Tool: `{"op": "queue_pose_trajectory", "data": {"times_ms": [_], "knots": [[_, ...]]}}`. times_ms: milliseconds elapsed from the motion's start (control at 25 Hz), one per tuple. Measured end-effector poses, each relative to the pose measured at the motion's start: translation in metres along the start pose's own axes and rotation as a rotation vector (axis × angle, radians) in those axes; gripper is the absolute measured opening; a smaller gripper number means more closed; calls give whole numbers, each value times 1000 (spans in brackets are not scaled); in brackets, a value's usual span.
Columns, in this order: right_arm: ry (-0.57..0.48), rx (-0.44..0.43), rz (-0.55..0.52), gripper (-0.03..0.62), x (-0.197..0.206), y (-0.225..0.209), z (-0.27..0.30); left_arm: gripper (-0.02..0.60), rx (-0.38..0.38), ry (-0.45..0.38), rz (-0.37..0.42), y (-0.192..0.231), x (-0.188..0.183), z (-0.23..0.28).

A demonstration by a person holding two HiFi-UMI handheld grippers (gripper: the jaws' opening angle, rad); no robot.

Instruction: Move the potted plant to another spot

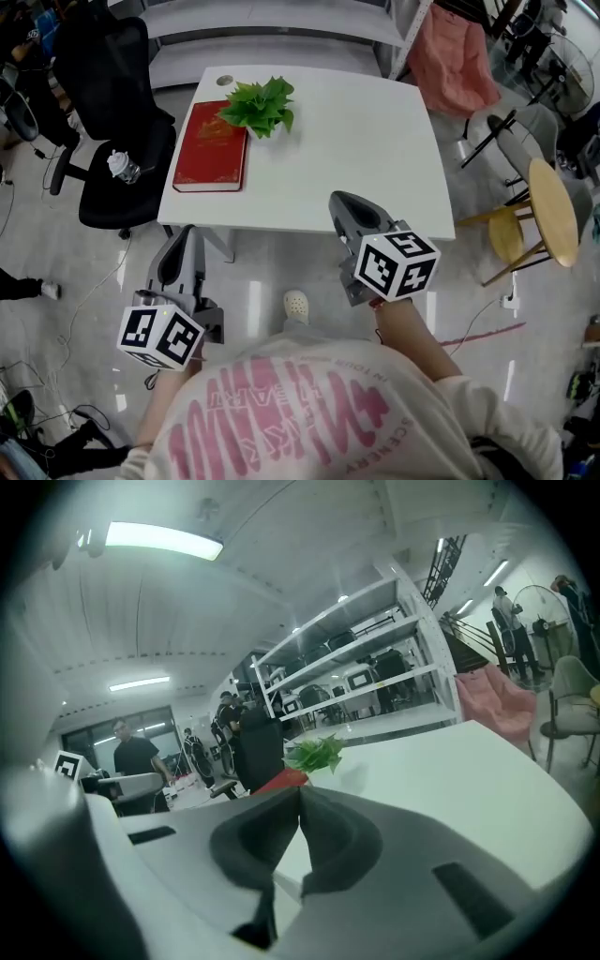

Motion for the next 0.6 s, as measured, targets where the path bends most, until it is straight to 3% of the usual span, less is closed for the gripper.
{"op": "queue_pose_trajectory", "data": {"times_ms": [280, 600], "knots": [[-8, -67, -34, 6, -33, -25, 36, 5, -41, -48, 3, 0, -16, 41], [-13, -162, -36, 6, -37, -40, 70, 5, -77, -54, -17, 2, -1, 69]]}}
Point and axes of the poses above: the fingertips, and each gripper's own axes: z forward along the fingers, y to its left, x out of its underside, the point moved 7 cm from there along -z, backward along the fingers, and after that the axes turned 3 degrees about -z, right-handed, at the moved point
